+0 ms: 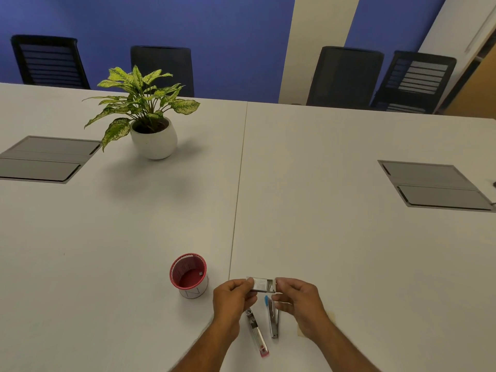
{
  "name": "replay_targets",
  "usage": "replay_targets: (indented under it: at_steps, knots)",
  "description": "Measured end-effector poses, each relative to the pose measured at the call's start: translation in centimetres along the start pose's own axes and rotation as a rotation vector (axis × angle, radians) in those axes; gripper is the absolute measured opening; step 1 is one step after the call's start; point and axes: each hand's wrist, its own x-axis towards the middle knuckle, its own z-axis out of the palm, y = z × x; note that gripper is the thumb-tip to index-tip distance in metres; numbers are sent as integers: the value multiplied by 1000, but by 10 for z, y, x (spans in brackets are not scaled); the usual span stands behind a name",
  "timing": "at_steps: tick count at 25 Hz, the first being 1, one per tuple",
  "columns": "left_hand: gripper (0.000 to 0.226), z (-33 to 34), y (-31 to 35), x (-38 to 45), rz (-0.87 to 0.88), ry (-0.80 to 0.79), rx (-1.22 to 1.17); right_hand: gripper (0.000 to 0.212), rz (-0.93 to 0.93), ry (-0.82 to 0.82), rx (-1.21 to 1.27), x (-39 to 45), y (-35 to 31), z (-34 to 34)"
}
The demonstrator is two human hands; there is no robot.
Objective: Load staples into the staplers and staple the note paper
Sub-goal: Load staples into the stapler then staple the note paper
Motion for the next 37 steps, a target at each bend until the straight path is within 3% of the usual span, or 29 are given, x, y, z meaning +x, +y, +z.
replay_targets:
  at_steps: [11, 23, 27, 37]
  knots:
    - [14, 2, 3, -6, 123, 24, 116, 6, -63, 94, 0, -4, -3, 4]
    - [18, 1, 8, -5, 131, -23, 138, 2, -165, 120, -86, -2, -4, 12]
    - [17, 2, 10, -7, 124, -10, 132, 6, -215, 164, -167, 0, -4, 16]
    - [22, 9, 14, -6, 142, -22, 166, 16, -181, 138, -97, 1, -6, 25]
